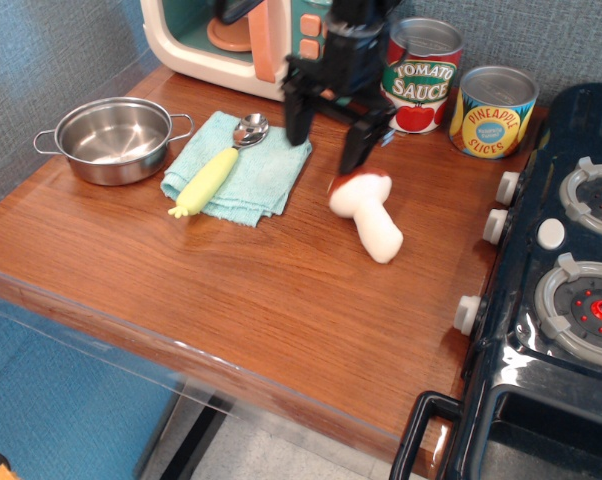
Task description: Move the silver pot to the opposite corner.
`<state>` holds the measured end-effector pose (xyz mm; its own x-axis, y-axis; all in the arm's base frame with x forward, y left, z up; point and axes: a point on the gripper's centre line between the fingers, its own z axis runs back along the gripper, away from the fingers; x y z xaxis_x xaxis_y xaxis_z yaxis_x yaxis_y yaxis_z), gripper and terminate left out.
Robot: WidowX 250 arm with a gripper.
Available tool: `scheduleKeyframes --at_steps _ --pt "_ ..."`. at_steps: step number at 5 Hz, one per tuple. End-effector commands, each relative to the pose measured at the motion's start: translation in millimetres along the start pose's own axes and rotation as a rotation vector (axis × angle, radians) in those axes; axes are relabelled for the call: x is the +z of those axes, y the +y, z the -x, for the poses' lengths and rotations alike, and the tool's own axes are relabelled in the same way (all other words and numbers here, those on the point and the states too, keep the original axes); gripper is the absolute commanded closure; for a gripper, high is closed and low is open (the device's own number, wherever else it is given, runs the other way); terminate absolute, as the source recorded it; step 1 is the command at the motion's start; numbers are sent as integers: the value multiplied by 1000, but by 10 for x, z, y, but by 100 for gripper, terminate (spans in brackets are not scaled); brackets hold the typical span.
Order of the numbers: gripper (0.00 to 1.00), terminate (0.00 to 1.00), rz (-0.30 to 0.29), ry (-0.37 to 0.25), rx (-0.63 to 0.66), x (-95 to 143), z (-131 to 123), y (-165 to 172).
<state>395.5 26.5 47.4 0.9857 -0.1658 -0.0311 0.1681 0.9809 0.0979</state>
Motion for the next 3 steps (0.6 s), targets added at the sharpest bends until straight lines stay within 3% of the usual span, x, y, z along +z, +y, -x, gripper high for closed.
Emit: scheduleKeyframes --at_steps 1,3 --pt "0 0 -84 -86 43 304 456 820" --pt "0 0 -122 -50 -12 76 566 1269"
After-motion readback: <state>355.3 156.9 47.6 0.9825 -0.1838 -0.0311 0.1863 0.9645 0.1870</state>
